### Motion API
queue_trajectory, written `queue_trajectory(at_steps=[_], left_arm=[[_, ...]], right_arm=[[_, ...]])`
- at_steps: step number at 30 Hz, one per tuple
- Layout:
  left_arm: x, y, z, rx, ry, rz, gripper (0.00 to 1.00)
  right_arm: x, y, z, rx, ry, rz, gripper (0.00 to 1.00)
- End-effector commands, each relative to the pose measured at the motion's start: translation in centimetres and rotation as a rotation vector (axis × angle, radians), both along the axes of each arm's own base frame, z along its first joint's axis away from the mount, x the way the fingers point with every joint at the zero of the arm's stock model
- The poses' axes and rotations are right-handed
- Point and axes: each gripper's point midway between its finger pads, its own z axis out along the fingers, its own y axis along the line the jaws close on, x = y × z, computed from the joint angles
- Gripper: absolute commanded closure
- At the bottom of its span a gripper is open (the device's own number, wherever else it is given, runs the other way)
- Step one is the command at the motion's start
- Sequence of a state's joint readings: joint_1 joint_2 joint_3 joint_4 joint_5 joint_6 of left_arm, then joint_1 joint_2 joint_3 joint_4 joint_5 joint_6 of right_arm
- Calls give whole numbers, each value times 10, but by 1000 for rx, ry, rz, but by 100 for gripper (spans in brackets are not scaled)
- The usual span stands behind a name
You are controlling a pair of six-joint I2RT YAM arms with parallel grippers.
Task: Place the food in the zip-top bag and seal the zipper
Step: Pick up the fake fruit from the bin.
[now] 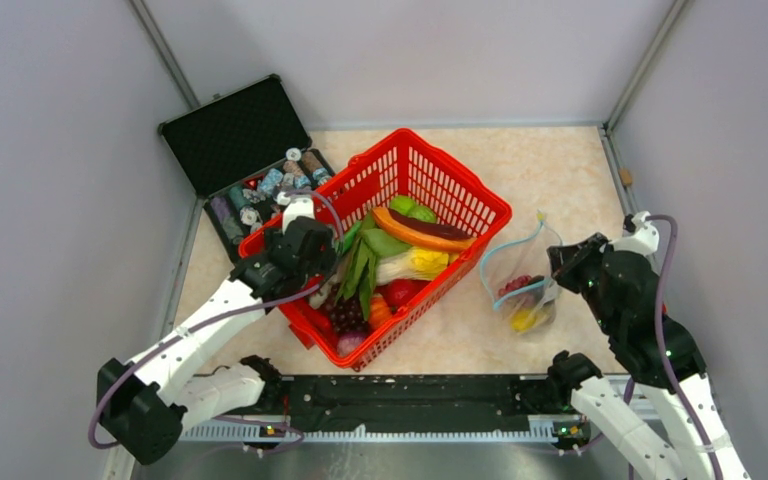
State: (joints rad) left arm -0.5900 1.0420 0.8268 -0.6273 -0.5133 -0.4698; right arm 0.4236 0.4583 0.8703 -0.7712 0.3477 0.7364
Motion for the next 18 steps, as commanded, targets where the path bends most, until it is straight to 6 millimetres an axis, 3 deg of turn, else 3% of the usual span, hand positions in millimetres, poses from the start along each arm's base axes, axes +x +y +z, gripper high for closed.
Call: queue_trajectory(at_steps=[1,9,18], left_arm=[[9,2,24,1,-111,19,11],[-8,17,-17,3,-15,186,12],[1,19,-52,50,11,248,10]], right_arm=[[-3,3,26,65,-67,8,97],[-5,-1,24,56,-58,-7,97],[-6,-1,27,44,-62,2,97]])
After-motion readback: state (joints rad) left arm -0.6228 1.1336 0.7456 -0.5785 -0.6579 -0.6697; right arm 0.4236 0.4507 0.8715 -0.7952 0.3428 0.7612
